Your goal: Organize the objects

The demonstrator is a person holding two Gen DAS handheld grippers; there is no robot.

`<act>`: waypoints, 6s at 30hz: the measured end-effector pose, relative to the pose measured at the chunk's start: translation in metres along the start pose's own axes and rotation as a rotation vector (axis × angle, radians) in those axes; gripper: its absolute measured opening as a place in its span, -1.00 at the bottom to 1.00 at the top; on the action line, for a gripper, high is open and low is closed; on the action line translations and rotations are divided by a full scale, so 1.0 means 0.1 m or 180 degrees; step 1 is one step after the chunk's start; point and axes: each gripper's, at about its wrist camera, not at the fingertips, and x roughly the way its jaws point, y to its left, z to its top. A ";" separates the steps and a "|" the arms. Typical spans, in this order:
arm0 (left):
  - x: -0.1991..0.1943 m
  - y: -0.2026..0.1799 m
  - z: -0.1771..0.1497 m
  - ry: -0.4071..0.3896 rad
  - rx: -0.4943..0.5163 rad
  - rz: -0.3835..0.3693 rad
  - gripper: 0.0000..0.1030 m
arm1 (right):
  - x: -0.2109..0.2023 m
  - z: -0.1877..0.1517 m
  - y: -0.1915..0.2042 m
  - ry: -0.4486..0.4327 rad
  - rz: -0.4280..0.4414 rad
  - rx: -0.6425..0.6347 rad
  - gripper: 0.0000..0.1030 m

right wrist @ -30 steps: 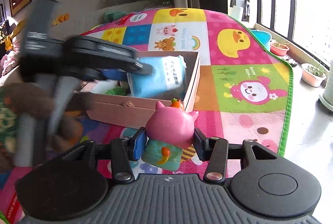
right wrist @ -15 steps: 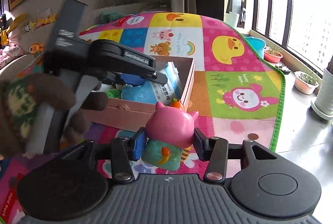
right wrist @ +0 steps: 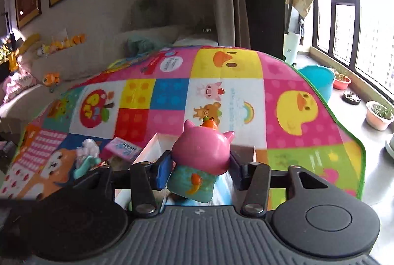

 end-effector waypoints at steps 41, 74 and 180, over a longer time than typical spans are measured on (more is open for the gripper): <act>-0.36 1.82 -0.54 -0.0443 -0.1729 0.0609 -0.16 | 1.05 -0.40 1.78 0.1579 0.1153 0.0262 -0.19; -0.42 0.35 -0.76 0.0617 -0.0331 0.1201 -0.15 | -1.96 -1.81 -0.85 -0.0630 -0.0641 0.0059 0.95; 0.18 -0.05 -0.51 0.1376 -0.0306 0.0460 0.67 | -0.46 -2.04 0.13 0.0276 -0.0086 0.0427 0.89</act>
